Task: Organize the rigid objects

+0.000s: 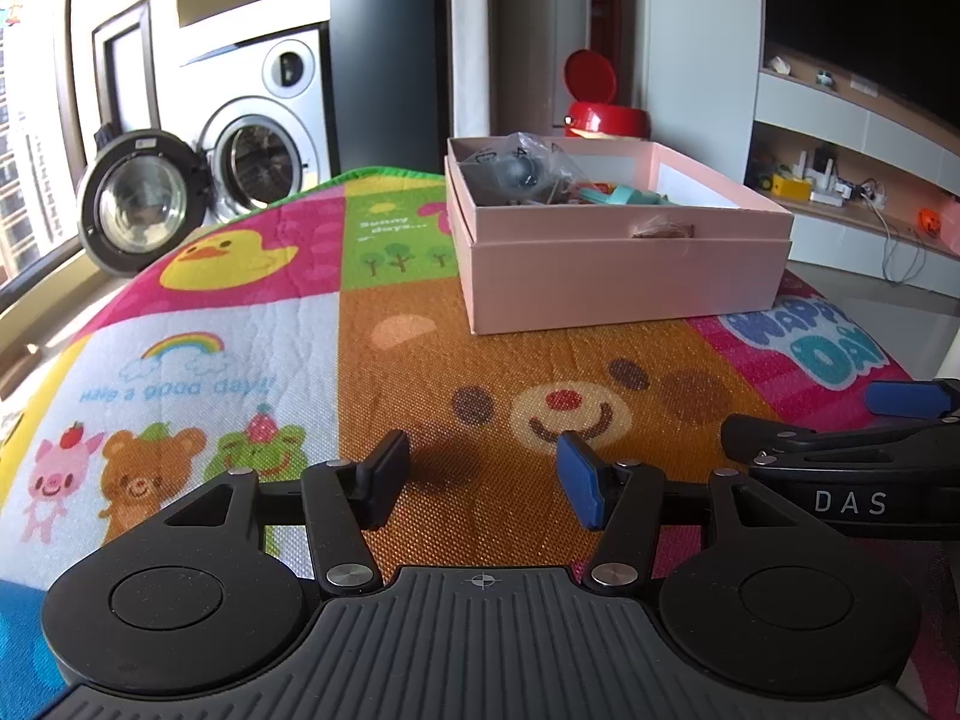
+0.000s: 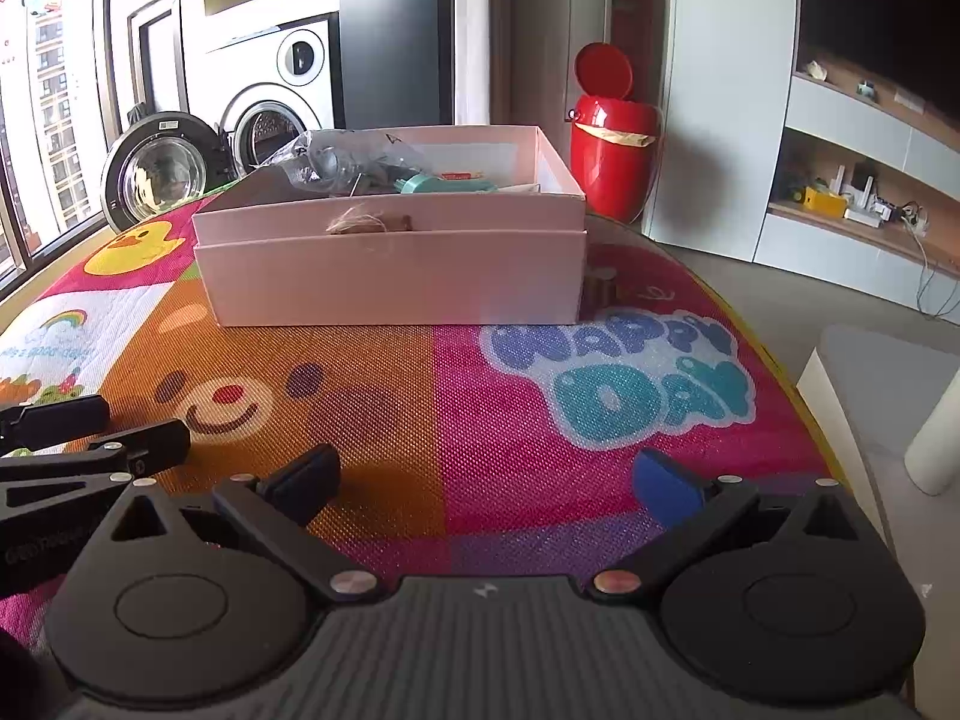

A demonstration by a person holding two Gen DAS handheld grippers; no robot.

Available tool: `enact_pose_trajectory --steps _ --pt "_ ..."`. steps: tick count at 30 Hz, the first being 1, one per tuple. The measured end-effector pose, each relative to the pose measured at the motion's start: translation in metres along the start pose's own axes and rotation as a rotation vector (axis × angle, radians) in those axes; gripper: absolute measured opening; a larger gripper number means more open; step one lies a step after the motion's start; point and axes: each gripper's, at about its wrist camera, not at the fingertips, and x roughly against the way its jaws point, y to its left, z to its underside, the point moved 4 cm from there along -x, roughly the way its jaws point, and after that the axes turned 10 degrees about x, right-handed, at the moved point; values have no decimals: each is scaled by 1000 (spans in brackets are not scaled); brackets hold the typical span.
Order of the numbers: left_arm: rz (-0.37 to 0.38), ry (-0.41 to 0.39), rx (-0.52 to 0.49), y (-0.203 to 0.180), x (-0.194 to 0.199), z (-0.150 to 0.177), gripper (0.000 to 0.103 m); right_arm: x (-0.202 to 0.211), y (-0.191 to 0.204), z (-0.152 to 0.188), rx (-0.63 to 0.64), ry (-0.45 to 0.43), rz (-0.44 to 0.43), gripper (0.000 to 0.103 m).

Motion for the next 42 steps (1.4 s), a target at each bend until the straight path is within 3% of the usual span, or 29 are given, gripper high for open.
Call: enact_pose_trajectory --steps 42 --pt "-5 -3 3 1 0 0 60 0 1 0 1 1 1 103"
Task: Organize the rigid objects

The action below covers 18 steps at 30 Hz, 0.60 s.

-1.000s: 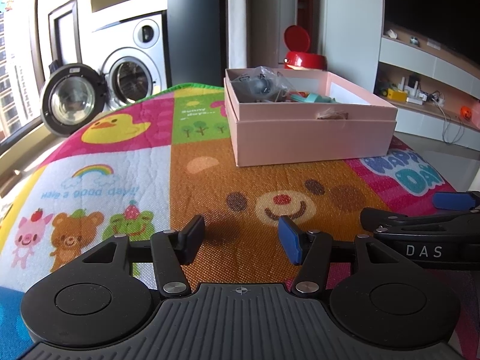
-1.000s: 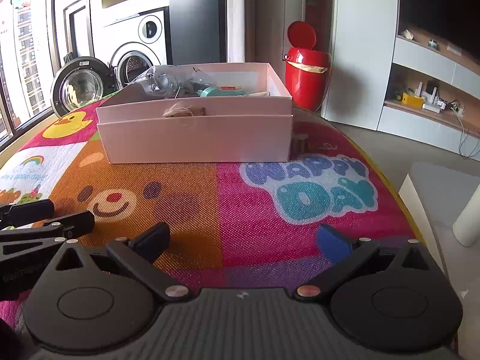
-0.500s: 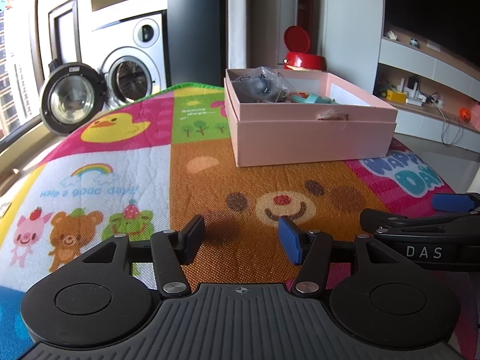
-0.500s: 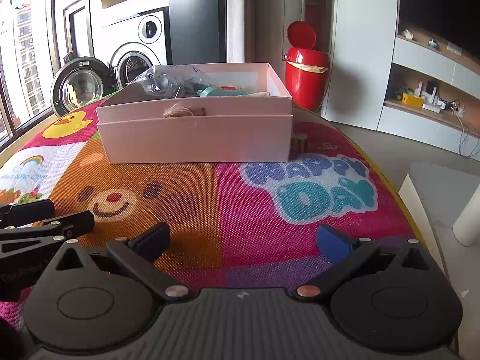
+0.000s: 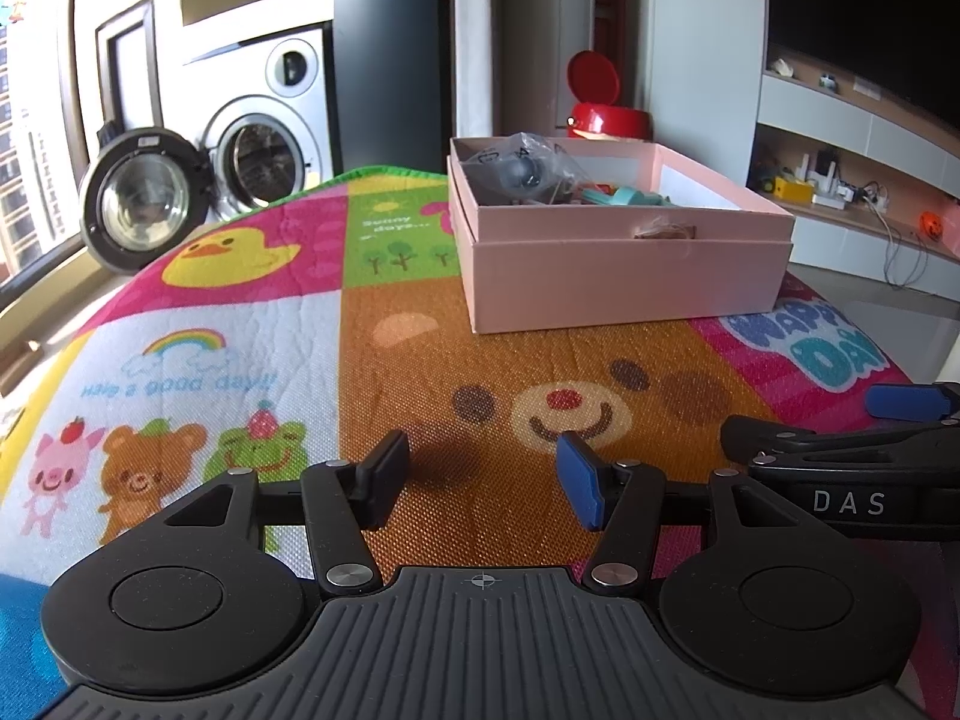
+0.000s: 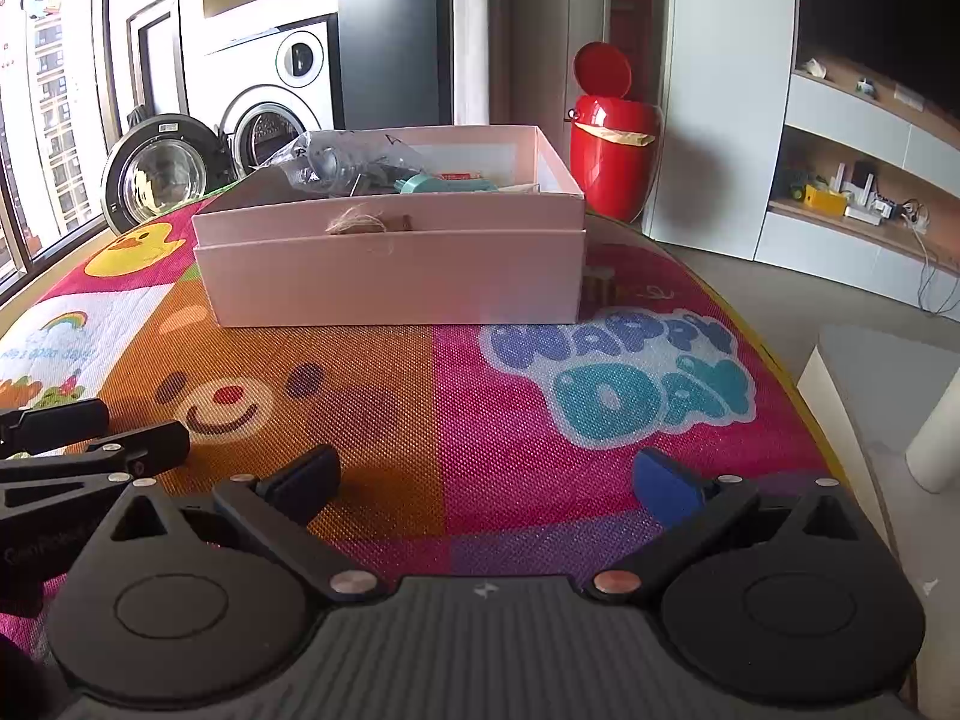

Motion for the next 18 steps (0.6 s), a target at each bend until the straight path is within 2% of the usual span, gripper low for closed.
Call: enact_pose_trajectory --steps 18 --pt "2 1 2 -1 0 0 60 0 0 0 -1 0 0 103"
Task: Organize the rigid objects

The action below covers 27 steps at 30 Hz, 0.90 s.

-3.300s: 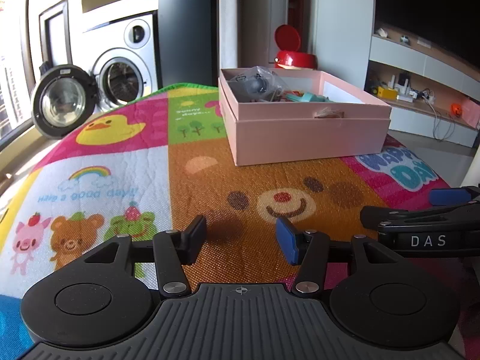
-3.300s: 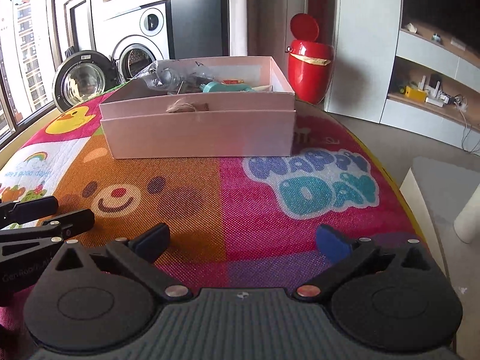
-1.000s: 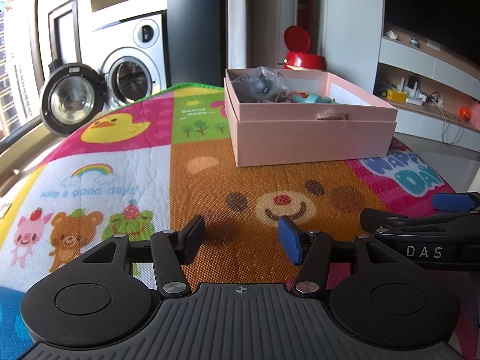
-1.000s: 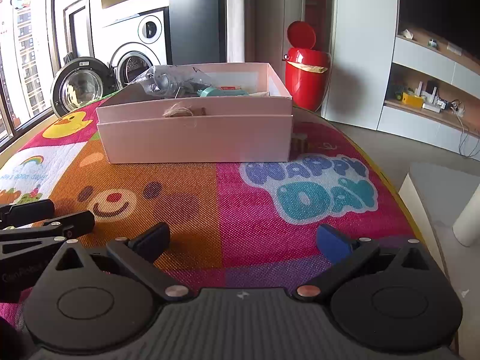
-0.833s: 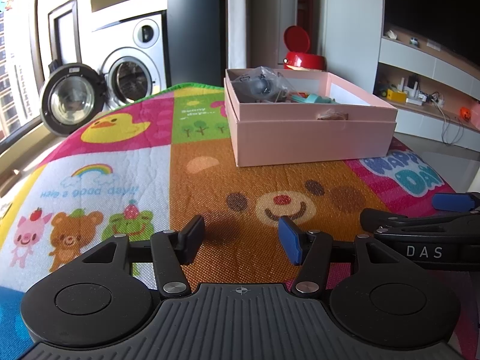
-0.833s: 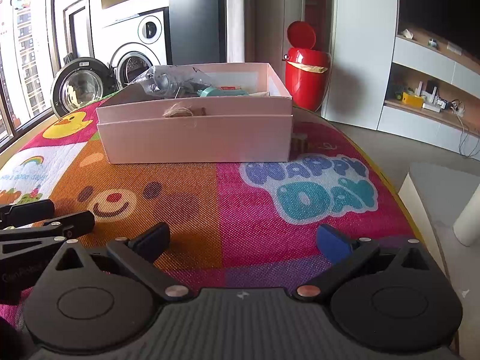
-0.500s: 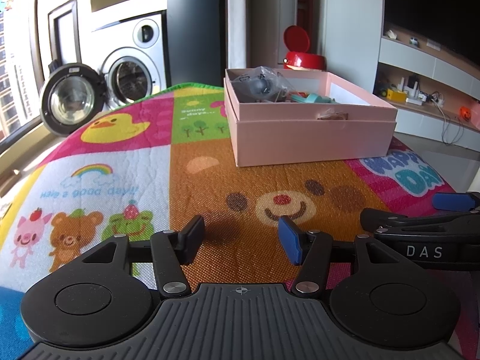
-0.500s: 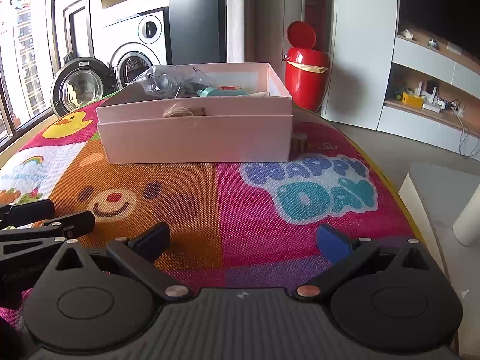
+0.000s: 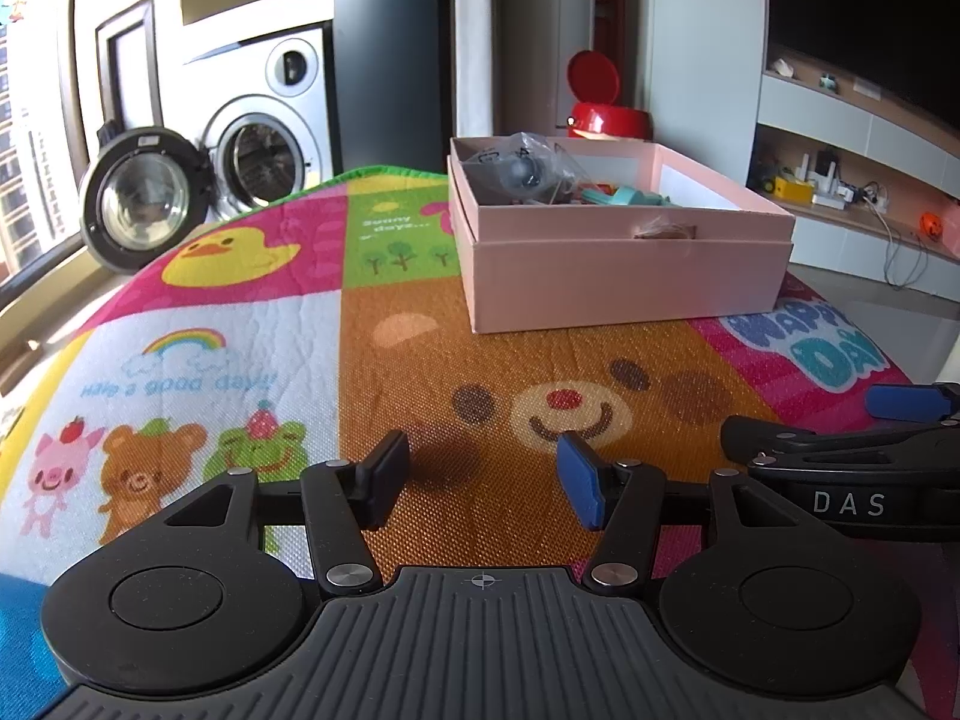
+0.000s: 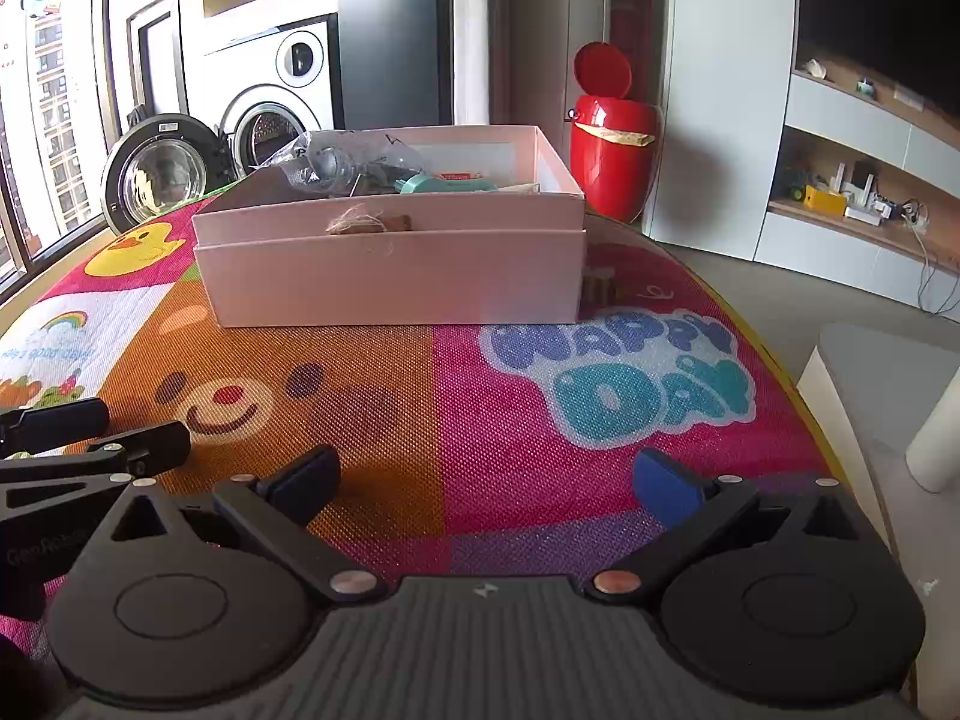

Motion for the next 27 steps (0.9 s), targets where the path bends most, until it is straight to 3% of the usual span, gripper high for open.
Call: enact_pose_trajectory --steps 27 --pt "3 1 5 0 0 0 60 0 0 0 0 0 0 103"
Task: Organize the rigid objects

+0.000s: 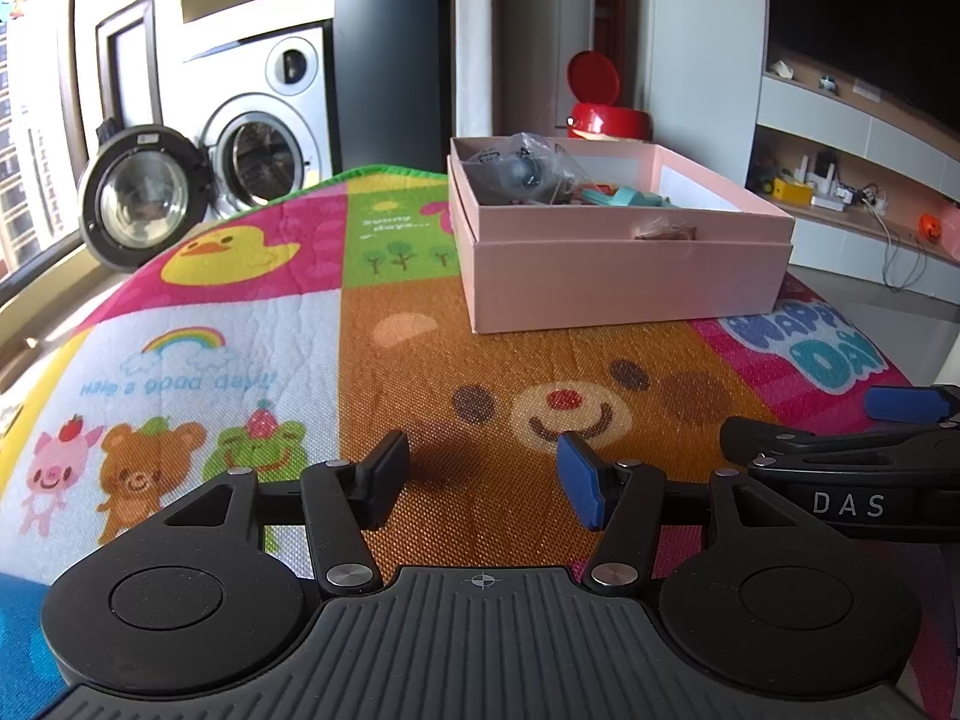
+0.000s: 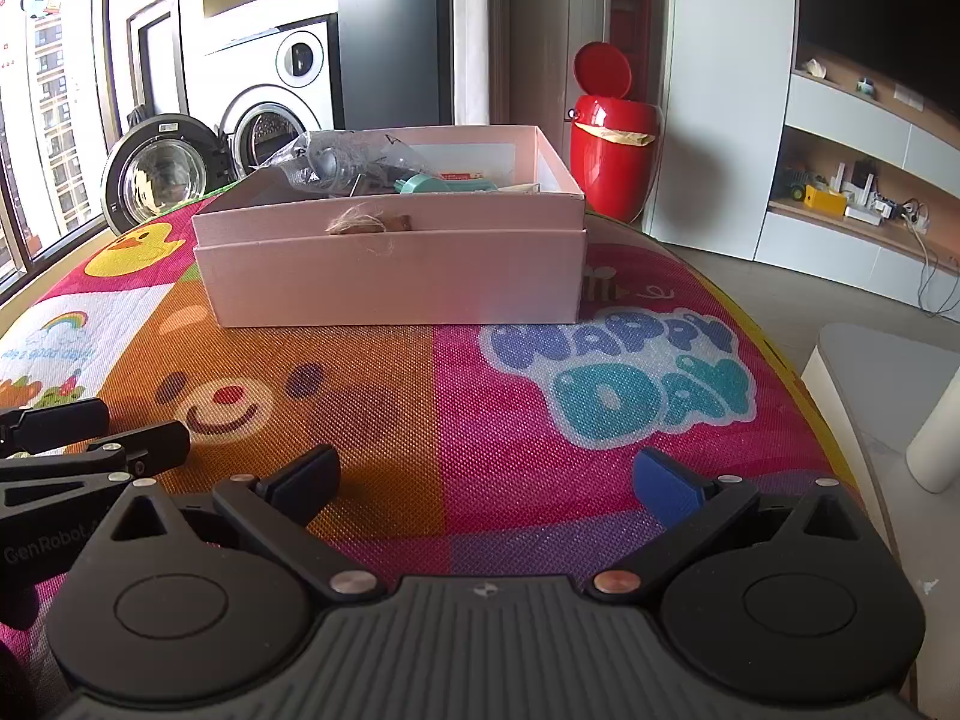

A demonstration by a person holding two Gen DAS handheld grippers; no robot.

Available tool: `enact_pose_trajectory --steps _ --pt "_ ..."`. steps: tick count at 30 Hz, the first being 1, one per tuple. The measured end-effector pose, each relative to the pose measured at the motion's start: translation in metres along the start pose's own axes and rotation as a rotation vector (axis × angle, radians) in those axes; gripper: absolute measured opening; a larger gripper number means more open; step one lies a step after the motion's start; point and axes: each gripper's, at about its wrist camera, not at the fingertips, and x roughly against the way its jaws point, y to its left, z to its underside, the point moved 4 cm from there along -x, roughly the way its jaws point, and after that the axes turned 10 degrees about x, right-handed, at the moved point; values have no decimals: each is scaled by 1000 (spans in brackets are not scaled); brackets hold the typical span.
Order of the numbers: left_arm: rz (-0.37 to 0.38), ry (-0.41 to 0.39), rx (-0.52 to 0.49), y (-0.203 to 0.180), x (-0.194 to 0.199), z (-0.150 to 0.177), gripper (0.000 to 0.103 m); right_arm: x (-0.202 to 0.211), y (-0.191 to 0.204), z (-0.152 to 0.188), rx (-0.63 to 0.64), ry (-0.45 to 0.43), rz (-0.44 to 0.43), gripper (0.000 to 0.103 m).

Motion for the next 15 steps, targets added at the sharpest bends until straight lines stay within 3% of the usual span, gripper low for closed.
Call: enact_pose_trajectory --steps 15 --pt "-4 -1 -6 0 0 0 60 0 0 0 0 0 0 103"
